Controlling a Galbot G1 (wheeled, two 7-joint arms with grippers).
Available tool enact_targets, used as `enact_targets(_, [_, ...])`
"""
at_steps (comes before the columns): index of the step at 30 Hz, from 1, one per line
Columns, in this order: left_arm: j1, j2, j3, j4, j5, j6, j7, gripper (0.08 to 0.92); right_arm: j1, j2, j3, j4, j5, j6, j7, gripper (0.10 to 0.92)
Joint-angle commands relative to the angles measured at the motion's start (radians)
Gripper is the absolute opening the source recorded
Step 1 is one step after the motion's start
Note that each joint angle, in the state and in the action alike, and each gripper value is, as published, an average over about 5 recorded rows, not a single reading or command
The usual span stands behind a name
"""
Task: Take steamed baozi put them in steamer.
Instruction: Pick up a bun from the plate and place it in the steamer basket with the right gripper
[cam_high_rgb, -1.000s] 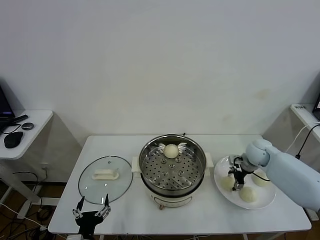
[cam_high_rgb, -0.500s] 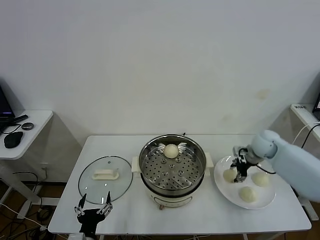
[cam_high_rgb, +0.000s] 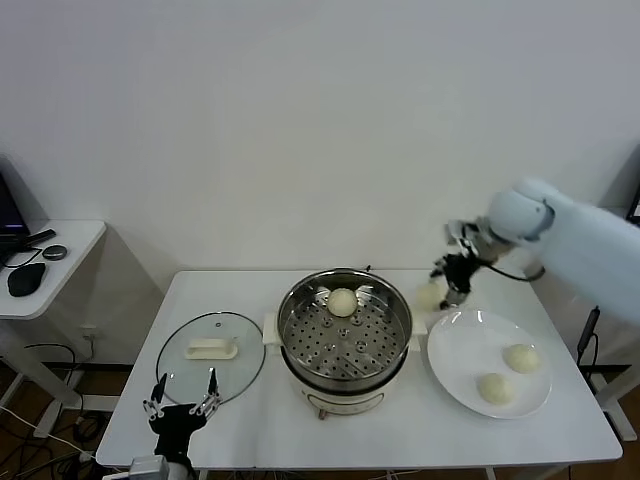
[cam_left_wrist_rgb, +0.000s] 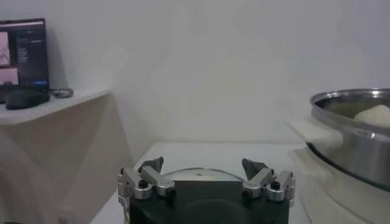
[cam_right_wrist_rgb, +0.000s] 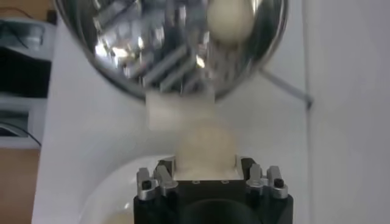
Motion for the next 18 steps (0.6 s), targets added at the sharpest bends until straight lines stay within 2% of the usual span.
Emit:
enact_targets(1, [-0.005,0.0,-0.001,-0.022,-0.003,0.003,-0.002,0.823,0.229,0.206,-0.182,0.008,0.187,-0.084,-0.01,0.636])
enact_targets(11, [-0.005,-0.01,0.005,-0.051,-0.007,0.002,-0.009,0.823,0.172,0.466,-0.275,-0.084,0.224,-0.193,0.072,0.634])
enact_targets(18, [-0.007,-0.015,0.008,-0.059,-0.01,0.002,-0.013,0.823,0.119,0.583,-0.279,-0.168,0.211,-0.222,0.125,0.63])
